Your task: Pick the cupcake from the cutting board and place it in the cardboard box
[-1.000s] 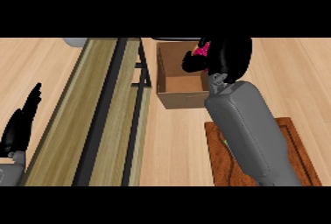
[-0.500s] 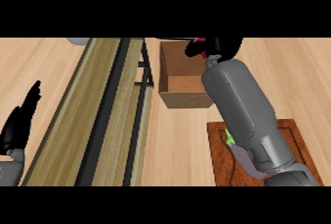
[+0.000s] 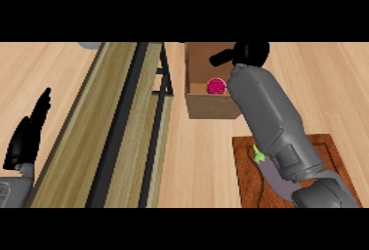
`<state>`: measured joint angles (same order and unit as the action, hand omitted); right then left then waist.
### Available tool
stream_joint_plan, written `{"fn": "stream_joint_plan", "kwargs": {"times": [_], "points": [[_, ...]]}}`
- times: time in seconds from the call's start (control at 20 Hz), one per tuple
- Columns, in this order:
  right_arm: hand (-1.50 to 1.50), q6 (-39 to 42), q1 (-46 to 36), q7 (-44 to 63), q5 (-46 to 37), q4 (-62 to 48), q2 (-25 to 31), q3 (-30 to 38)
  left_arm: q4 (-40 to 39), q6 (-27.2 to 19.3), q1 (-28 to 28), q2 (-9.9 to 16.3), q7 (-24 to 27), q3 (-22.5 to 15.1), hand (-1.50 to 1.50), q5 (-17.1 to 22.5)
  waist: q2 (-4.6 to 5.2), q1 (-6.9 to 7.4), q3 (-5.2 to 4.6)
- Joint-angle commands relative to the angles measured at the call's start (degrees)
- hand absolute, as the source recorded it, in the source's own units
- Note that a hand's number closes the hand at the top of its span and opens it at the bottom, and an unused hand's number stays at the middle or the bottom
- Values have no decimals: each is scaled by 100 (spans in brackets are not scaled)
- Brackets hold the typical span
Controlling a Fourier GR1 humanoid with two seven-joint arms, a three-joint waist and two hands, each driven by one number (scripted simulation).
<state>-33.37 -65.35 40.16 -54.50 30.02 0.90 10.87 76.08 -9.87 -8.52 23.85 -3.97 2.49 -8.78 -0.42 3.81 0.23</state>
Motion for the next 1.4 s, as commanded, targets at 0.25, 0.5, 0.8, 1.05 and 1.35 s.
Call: {"fn": "stream_joint_plan", "kwargs": {"times": [0.25,0.5,0.8,1.05,1.35], "points": [[-150,-1545,-66,-1562,366,-454,49,419,44,71,-126,-1,-184,44,0,-26,163,-75,-15],[-150,-2201,-38,-1998,793,40,19,716,-191,149,275,48,287,224,0,57,106,-196,-21],[-150,-1707,790,-2574,1537,1290,8,621,-270,144,114,152,111,418,0,-11,27,-410,-20],[-150,-1220,1869,-1648,1198,2835,99,187,27,216,472,198,8,548,0,106,-62,-571,-26],[-150,-616,3587,-1413,1114,4820,182,-204,96,115,663,153,-6,591,0,55,-108,-742,-29]]}}
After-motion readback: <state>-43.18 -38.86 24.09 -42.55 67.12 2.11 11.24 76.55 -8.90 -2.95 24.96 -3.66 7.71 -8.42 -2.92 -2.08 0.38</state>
